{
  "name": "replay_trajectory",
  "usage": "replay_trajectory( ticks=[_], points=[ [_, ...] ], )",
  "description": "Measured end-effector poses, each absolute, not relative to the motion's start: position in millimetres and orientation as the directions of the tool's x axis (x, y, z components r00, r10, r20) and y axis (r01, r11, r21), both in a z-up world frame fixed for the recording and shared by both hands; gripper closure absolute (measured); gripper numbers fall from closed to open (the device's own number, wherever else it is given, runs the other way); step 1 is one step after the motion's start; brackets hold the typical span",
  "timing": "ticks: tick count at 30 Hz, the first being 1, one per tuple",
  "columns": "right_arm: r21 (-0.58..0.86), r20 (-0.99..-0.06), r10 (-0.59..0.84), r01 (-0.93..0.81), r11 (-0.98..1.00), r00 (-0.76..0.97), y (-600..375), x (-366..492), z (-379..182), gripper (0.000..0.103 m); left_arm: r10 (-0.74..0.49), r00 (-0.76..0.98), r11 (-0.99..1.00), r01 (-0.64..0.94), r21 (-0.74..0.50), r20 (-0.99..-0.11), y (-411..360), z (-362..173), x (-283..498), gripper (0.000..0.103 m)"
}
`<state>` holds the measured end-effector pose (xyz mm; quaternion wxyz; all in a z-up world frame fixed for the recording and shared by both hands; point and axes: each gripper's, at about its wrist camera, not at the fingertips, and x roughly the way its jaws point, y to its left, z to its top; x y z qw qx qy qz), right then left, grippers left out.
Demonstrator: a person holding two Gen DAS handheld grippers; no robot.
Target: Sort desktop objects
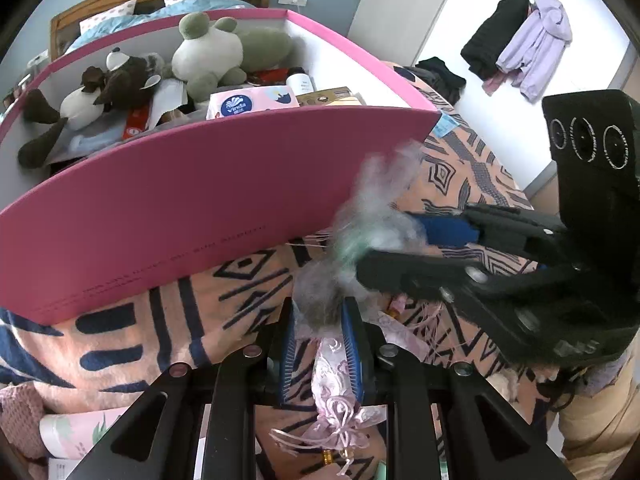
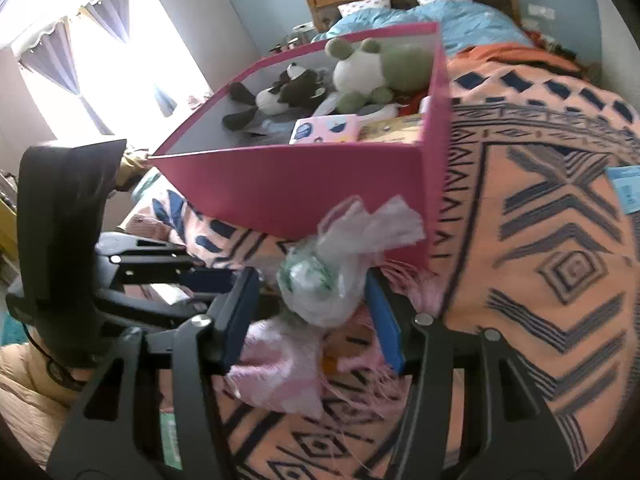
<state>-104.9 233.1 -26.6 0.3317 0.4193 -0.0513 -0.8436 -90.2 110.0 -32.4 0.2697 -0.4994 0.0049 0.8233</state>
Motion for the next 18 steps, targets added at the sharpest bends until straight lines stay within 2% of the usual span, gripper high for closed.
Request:
replay_trajectory(
  ticks=[1,4,8,12,15,18],
  points=[
    [0.364,-0.673,-0.606,0.524,-0.77,-0.424,230.7,-106.4,-27.3,0.071,0.441,-0.356,-0.854,-0.447,-0.264,-0.824,109.1,-32.5,-90.3,0.082],
    [0.386,-0.657,-0.616,0.508,-0.77,-0.435,234.5,-106.3,-28.3,0.075,0.452,-0.354,-0.852,-0.445,-0.277,-0.819,106.4,-31.9,-90.0,0.082],
    [0.411,-0.619,-0.635,0.498,-0.764,-0.463,244.5,-99.4,-20.0,0.078,0.493,-0.346,-0.83,-0.462,-0.312,-0.798,103.2,-24.4,-85.9,0.078],
    [0.442,-0.579,-0.656,0.49,-0.751,-0.484,252.8,-91.7,-10.5,0.078,0.522,-0.35,-0.81,-0.488,-0.324,-0.778,104.0,-16.5,-79.0,0.06],
    [0.472,-0.548,-0.679,0.49,-0.733,-0.488,256.5,-88.0,-4.1,0.078,0.534,-0.353,-0.804,-0.495,-0.331,-0.769,103.4,-13.0,-77.2,0.06],
    [0.474,-0.529,-0.686,0.496,-0.727,-0.5,256.8,-84.4,2.8,0.078,0.541,-0.365,-0.802,-0.496,-0.333,-0.758,100.8,-7.1,-77.0,0.066]
  ],
)
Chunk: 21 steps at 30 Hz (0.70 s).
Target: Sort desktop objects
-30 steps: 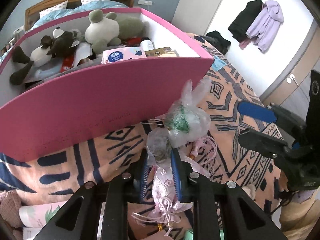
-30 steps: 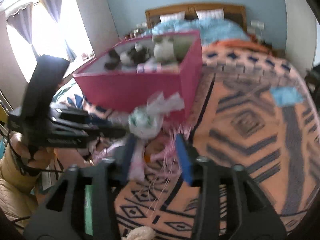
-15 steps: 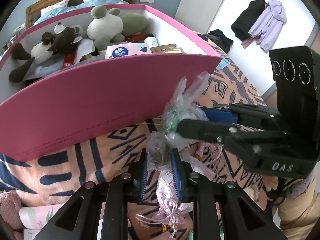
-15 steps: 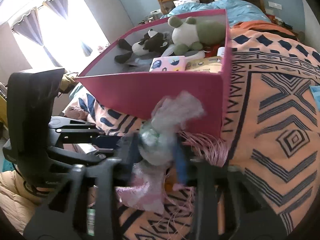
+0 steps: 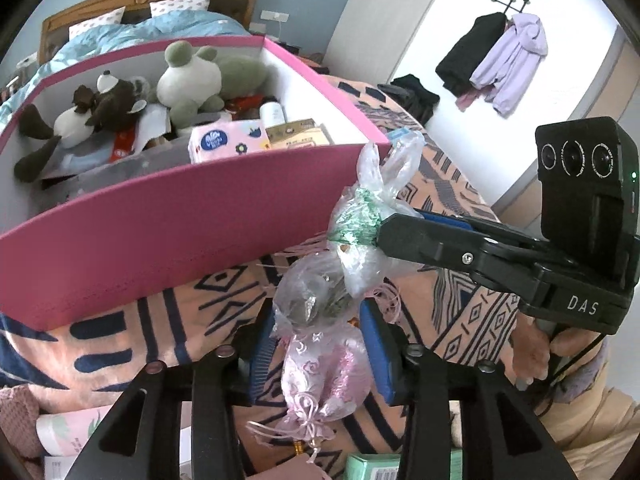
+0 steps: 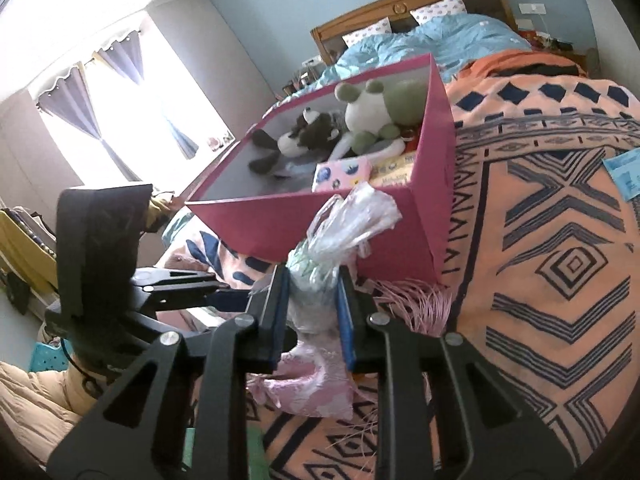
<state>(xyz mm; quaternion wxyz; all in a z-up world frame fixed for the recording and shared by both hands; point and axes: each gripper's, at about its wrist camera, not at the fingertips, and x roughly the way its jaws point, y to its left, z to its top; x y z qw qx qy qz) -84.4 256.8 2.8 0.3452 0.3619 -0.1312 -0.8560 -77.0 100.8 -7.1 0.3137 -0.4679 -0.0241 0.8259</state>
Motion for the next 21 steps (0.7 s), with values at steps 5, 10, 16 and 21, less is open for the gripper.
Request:
replay_trajectory(
  ticks=[5,10,16,21],
  points=[
    [0.469,-0.507,-0.692,0.508,-0.722,-0.515,255.3,-79.8,14.1,0.078,0.542,-0.394,-0.806,-0.492,-0.328,-0.742,95.8,6.9,-76.1,0.073],
    [0.467,-0.478,-0.702,0.524,-0.712,-0.527,253.9,-78.1,25.8,0.078,0.536,-0.427,-0.811,-0.5,-0.303,-0.729,94.8,21.5,-75.7,0.074],
    [0.471,-0.451,-0.714,0.536,-0.7,-0.536,252.4,-79.1,38.1,0.078,0.527,-0.451,-0.817,-0.503,-0.282,-0.72,91.5,33.9,-80.2,0.074],
    [0.47,-0.436,-0.72,0.545,-0.694,-0.54,249.8,-82.0,45.3,0.078,0.511,-0.47,-0.825,-0.502,-0.258,-0.72,90.2,41.9,-83.5,0.074]
  ],
)
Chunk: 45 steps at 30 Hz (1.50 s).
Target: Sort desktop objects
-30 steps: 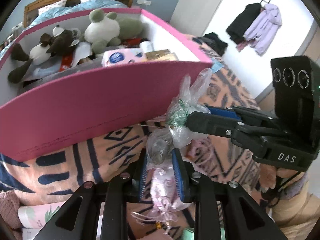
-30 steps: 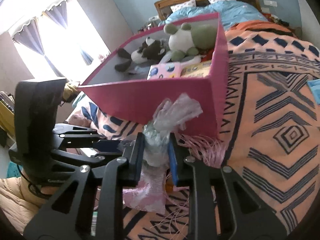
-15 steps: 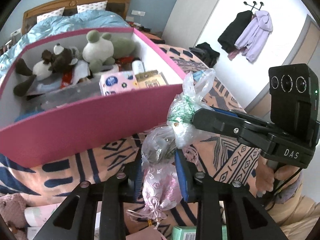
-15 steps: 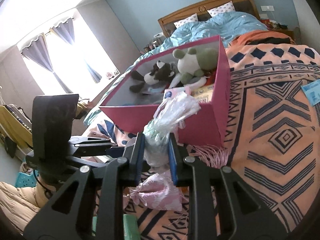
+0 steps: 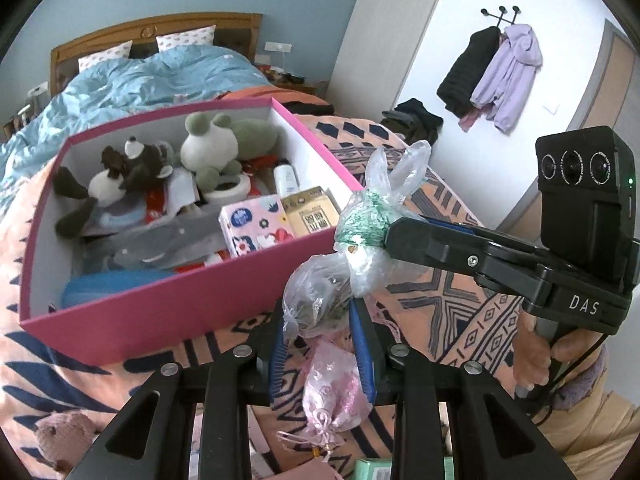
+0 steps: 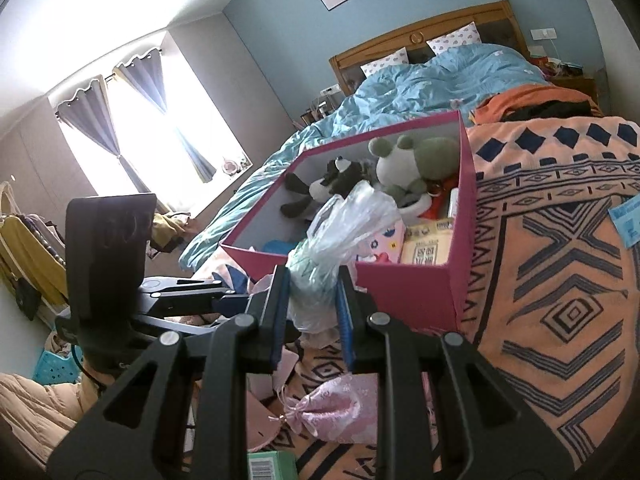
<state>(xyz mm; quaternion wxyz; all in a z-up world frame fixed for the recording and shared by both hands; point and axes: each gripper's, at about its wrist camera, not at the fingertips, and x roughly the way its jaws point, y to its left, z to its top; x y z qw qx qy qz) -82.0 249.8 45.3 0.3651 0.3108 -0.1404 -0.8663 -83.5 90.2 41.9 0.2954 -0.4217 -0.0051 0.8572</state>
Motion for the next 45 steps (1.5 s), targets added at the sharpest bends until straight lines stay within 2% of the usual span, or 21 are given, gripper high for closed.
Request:
replay_trajectory(
  ticks=[30,45],
  points=[
    [0.529,-0.361,-0.759,0.552,-0.645,-0.541,247.9,-114.5,65.5,0.078,0.453,-0.53,-0.849,-0.503,-0.164,-0.717,90.6,68.3,-114.0,0.074],
    [0.537,-0.353,-0.76,0.547,-0.642,-0.545,245.2,-129.1,69.8,0.078,0.428,-0.547,-0.859,-0.494,-0.136,-0.719,88.4,73.4,-130.6,0.074]
  ],
)
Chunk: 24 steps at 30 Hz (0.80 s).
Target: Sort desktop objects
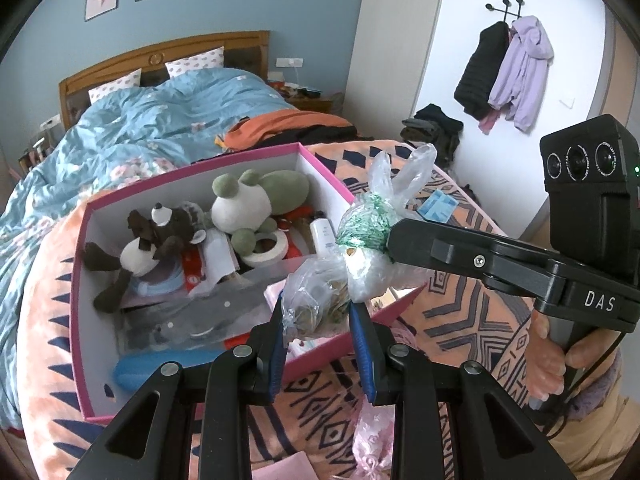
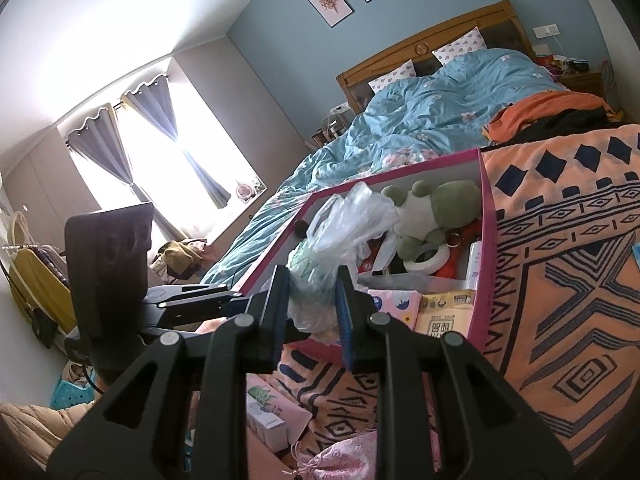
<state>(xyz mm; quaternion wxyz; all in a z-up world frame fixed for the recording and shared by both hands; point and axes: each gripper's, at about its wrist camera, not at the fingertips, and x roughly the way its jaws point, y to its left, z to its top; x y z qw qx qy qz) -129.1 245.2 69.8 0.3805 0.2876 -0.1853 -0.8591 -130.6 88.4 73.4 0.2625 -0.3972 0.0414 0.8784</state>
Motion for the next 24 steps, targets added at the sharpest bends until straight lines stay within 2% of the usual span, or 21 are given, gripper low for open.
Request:
replay_trajectory(
  ticks=[24],
  points=[
    [0.551,-0.344,-0.753,0.529,-0.646,-0.561,244.9,-149.4,73.3,0.078,0.398,-0.563,-0.867,-0.488,-0.098,-0.724,93.6,79.3,-147.4,0.075]
  ],
)
